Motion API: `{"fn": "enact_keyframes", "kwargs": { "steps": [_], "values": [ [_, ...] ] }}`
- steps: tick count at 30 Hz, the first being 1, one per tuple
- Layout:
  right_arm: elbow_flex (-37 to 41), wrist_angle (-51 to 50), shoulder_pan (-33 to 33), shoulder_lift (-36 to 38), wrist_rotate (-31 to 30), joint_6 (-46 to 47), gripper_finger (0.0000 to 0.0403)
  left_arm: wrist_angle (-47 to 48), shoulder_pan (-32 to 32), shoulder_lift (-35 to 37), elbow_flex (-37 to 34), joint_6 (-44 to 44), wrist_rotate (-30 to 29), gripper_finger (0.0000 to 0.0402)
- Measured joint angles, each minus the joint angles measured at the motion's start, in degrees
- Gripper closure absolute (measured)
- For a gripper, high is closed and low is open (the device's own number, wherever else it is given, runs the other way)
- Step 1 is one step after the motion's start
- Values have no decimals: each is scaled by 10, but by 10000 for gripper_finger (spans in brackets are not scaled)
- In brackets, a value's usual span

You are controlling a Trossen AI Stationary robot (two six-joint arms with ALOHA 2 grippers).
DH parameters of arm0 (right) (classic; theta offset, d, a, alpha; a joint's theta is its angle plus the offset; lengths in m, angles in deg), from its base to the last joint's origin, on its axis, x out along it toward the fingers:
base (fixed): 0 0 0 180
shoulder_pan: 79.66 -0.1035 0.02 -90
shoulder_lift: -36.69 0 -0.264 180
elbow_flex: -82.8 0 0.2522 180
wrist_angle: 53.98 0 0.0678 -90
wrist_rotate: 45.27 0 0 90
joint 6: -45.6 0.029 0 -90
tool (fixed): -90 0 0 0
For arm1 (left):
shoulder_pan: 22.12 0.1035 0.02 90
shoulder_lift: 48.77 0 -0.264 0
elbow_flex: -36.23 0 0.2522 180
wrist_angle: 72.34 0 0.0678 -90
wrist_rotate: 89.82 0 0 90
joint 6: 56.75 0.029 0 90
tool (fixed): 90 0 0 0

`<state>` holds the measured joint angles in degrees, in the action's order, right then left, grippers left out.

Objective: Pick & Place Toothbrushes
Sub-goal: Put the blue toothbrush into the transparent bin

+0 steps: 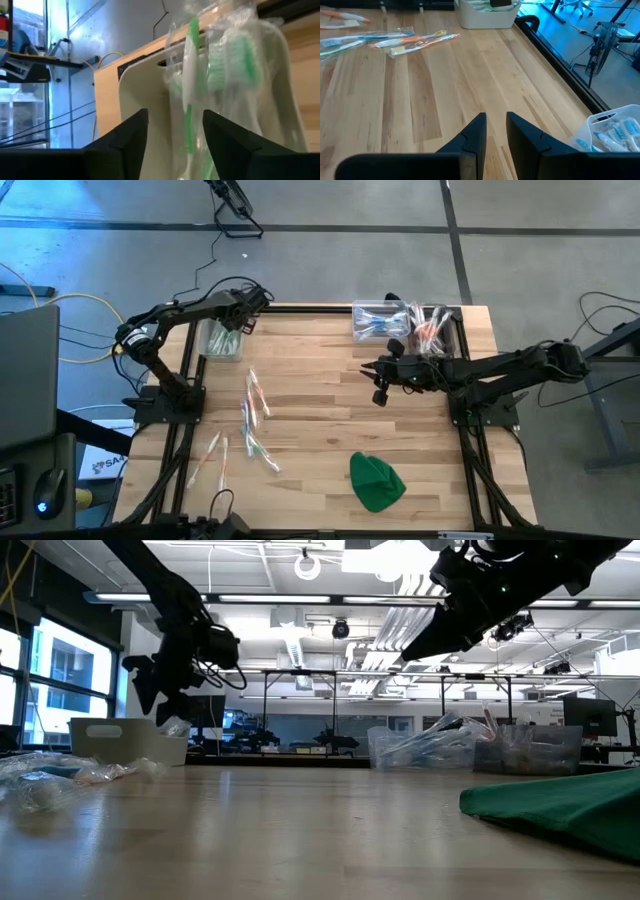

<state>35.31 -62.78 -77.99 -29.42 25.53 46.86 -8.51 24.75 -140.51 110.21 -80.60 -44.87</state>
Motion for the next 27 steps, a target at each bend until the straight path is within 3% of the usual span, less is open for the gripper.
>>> {"fn": "enact_keyframes", "kwargs": {
  "steps": [13, 16, 27],
  "values": [
    [0, 0, 0, 0, -1, -7, 337, 72, -30, 97, 0, -4, -4, 215],
    [0, 0, 0, 0, -1, -10, 337, 72, -54, 130, 1, -6, 23, 215],
    [0, 3, 0, 0, -1, -9, 337, 71, -248, 177, 1, -46, 115, 215]
  ]
}}
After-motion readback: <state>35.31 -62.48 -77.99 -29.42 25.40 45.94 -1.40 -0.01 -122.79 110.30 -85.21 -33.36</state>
